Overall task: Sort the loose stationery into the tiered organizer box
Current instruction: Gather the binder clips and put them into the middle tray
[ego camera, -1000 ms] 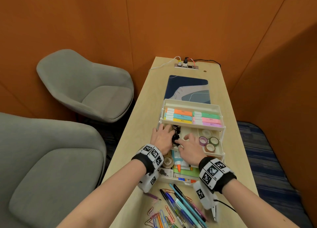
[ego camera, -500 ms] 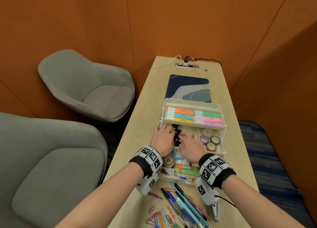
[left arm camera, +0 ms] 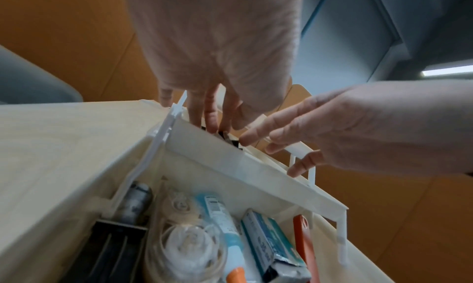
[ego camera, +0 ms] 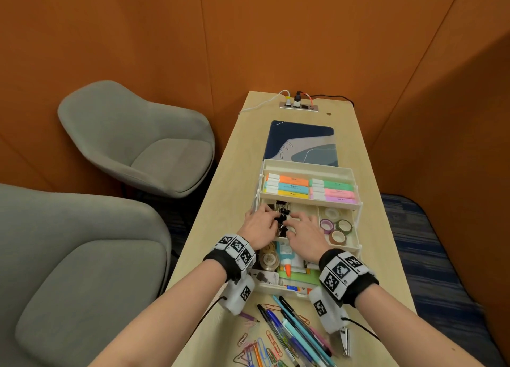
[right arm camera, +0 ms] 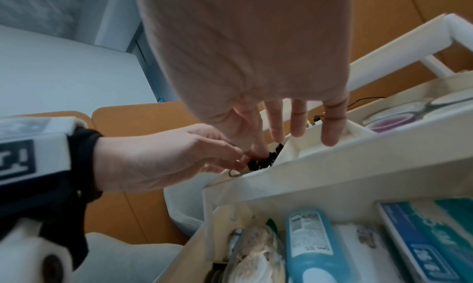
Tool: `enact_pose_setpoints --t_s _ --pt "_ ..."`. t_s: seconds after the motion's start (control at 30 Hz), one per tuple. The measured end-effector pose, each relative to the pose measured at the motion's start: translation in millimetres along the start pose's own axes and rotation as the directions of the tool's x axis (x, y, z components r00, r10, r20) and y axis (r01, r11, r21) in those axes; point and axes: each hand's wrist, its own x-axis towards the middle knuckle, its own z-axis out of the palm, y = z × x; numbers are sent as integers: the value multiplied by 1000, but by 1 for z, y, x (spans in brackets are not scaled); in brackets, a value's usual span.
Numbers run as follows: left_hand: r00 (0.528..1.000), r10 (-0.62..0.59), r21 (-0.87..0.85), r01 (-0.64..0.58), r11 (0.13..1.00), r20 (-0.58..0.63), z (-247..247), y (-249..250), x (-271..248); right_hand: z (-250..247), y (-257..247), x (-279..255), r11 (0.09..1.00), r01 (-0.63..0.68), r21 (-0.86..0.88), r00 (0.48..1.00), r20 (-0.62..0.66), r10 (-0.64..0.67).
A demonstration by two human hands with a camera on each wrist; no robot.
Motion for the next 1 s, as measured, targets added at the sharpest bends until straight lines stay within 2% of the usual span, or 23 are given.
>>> enact_pose_setpoints --t_s 0.07,0.2,0.27,0.33,0.4,0.47,0.57,0.7,0.87,1.0 --pt "999 -42 -68 39 997 -33 1 -1 2 0 2 -1 998 -15 65 999 -51 19" --pt "992 -126 -59 127 990 17 4 7 4 -1 7 -5 989 -12 144 995 -98 27" --pt "990 -131 -25 130 991 -53 6 10 7 -2 9 -11 983 4 183 992 -125 20" --pt "981 -108 95 124 988 -159 7 11 9 -3 12 -21 976 15 216 989 -148 18" --pt "978 -73 279 127 952 -198 6 10 11 -2 15 -33 970 18 243 987 -162 23" --pt "983 -54 408 122 905 -176 4 10 13 1 19 -49 969 21 247 984 -174 23" --pt "993 -62 493 105 864 -102 -1 11 19 9 21 -78 969 25 247 982 -188 22" --pt "994 -57 491 94 866 -90 -3 16 20 26 16 -109 958 15 287 985 -168 35" --pt "981 -55 435 132 891 -184 0 9 13 42 14 -122 940 7 341 995 -95 26" --pt "989 -51 494 115 862 -142 2 9 9 42 13 -123 936 4 351 996 -89 29"
